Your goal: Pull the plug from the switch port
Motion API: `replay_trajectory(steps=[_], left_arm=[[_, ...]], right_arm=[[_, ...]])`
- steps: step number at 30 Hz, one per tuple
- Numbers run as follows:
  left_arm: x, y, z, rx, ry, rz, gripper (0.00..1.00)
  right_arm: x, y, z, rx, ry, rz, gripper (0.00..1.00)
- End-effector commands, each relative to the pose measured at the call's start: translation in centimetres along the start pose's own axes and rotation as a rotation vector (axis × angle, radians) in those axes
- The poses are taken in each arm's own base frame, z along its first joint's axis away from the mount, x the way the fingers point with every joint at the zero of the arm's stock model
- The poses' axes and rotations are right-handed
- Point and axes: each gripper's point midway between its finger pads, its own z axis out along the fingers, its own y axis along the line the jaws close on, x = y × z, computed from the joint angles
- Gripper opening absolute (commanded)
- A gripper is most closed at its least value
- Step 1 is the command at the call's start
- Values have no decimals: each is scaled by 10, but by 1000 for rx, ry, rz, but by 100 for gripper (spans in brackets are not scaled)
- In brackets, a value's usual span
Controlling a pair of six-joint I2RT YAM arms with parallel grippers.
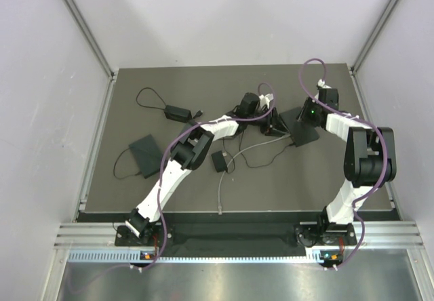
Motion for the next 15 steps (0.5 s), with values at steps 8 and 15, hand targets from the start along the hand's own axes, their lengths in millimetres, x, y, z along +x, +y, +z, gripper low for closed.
replay_trajectory(steps=[8,15], left_arm=[[16,25,17,-32,-2,-80,47],[18,38,26,-61,-1,-121,38]], right_arm=[[41,-16,5,60,136,-11,31],[41,-16,5,62,140,-11,31]])
